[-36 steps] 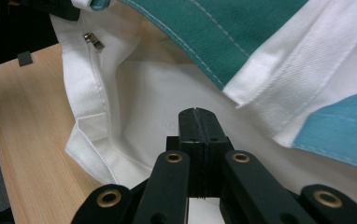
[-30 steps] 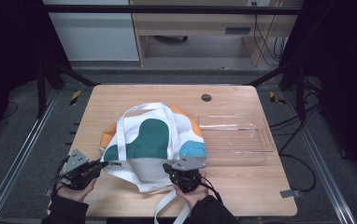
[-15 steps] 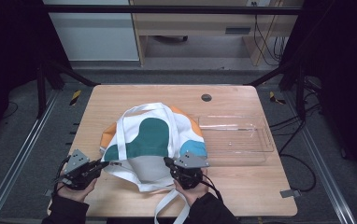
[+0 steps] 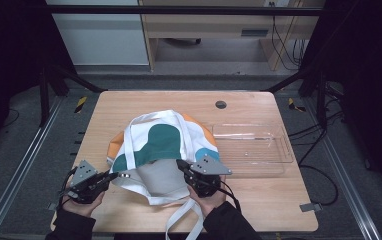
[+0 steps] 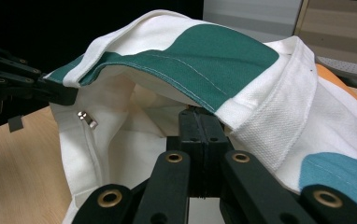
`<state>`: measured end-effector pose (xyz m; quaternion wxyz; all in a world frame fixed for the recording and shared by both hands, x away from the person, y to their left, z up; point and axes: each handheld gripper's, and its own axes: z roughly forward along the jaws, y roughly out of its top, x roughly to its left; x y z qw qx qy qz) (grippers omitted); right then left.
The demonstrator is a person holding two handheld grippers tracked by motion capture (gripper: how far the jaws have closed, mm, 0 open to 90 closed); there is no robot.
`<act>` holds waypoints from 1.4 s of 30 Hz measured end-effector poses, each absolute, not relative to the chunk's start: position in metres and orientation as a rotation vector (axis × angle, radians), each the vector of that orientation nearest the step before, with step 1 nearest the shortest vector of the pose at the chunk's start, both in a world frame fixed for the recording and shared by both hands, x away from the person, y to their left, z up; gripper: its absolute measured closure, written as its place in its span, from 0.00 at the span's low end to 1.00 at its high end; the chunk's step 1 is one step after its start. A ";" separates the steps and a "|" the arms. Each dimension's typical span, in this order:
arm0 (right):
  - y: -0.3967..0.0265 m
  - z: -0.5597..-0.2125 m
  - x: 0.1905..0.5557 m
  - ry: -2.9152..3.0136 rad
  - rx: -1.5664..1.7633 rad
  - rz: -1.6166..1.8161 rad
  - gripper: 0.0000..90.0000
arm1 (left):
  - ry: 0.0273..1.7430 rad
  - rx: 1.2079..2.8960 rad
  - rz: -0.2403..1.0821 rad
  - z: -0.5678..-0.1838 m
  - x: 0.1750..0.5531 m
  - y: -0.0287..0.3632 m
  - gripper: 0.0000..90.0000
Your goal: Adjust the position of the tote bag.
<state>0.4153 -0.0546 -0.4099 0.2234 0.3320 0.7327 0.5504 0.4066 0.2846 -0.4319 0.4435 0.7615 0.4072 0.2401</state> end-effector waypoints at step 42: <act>-0.058 -0.411 0.420 2.063 0.934 1.520 1.00 | 0.995 1.809 0.641 -0.405 0.385 0.286 0.30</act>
